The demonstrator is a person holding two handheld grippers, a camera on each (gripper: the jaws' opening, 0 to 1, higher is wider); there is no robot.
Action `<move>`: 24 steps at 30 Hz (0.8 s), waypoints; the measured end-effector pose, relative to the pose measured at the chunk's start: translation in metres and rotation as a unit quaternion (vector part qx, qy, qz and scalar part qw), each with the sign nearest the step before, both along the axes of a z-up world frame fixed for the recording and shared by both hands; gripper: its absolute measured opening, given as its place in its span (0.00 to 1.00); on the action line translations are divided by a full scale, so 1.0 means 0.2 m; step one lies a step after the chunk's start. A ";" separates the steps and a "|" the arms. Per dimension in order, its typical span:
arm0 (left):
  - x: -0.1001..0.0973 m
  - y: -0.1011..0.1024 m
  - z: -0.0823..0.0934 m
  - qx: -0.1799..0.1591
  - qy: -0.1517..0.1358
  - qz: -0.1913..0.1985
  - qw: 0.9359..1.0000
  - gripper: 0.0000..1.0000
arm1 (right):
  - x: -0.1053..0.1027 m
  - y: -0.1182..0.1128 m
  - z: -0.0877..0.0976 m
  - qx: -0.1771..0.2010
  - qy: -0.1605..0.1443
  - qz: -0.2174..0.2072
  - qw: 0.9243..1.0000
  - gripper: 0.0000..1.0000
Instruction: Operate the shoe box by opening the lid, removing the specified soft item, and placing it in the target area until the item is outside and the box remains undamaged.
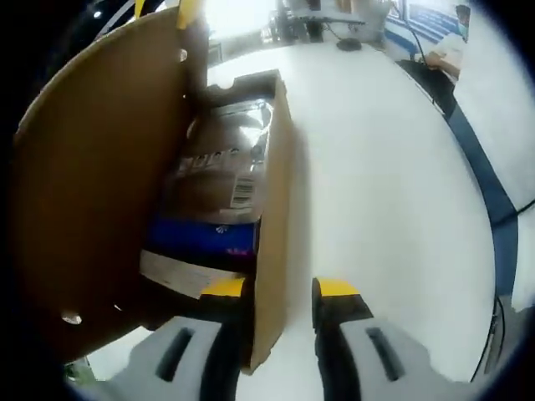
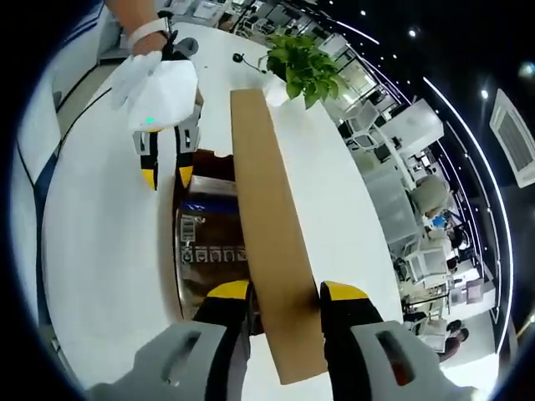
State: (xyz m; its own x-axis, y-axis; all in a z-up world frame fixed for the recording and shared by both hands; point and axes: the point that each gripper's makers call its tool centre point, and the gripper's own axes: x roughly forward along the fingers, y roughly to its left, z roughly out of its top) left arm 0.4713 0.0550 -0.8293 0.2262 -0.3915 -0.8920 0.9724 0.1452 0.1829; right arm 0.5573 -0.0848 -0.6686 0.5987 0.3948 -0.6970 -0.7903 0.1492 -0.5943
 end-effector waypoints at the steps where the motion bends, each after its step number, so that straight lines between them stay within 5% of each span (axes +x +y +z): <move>1: 0.01 0.00 -0.01 -0.001 0.001 0.001 1.000 0.30 | 0.00 0.00 0.00 0.001 0.000 0.000 1.000 0.31; 10: 0.03 0.00 -0.10 0.027 0.005 -0.006 1.000 0.21 | 0.01 0.01 0.02 0.004 0.002 -0.003 1.000 0.31; 24: 0.04 0.02 -0.12 0.031 0.012 0.003 0.999 0.08 | 0.03 0.01 0.01 0.003 0.001 -0.003 1.000 0.31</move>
State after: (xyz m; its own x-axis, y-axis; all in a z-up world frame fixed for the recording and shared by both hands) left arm 0.4798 0.0580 -0.8532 0.2064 -0.3347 -0.9194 0.9758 0.1403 0.1680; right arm 0.5624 -0.0827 -0.6665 0.5994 0.3960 -0.6956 -0.7906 0.1574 -0.5917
